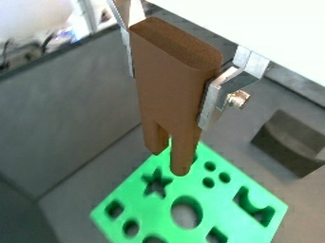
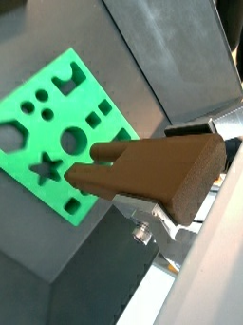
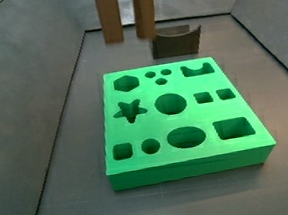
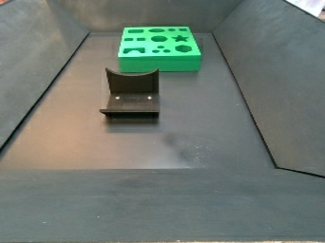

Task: Pick up the square-circle object. Move up. Rotate the square-circle object. Move to above the board. Insert the square-circle object.
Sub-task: Insert the square-circle object.

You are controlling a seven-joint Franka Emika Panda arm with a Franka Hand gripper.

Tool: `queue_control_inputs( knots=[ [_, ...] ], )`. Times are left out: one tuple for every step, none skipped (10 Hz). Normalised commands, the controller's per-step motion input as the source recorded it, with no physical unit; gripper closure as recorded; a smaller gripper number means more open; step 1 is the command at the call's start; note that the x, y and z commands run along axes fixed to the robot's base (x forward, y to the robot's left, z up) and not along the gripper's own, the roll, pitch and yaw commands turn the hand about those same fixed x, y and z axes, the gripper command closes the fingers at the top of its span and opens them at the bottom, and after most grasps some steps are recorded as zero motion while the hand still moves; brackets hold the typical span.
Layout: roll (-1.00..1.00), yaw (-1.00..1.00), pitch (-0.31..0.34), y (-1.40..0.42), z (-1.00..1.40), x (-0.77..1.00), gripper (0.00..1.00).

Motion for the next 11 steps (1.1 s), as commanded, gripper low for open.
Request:
queue_control_inputs(
  knots=[
    [0.11,0.46,-0.226,-0.74,-0.59,-0.13,1.00],
    [0.15,0.48,-0.173,-0.69,-0.72,-0.21,1.00],
    [0.15,0.43,-0.186,-0.71,-0.77,-0.23,1.00],
    [0.18,0.32,-0.164,-0.77,-0.80,-0.15,1.00],
    [0.11,0.17,-0.050,-0.76,-1.00,0.18,1.00],
    [0.00,0.00,0.000,-0.37,-1.00,0.37,1.00],
    [0.00,0.00,0.024,-0.21,-1.00,0.32,1.00],
    [0.00,0.03,0.057,0.00,-0.60,0.26,1.00],
    [0.00,0.04,0.059,0.00,-0.33,0.04,1.00],
    [0.04,0.00,0.050,0.01,-0.17,-0.03,1.00],
    [0.08,0.01,0.076,0.00,-0.13,-0.01,1.00]
  ],
)
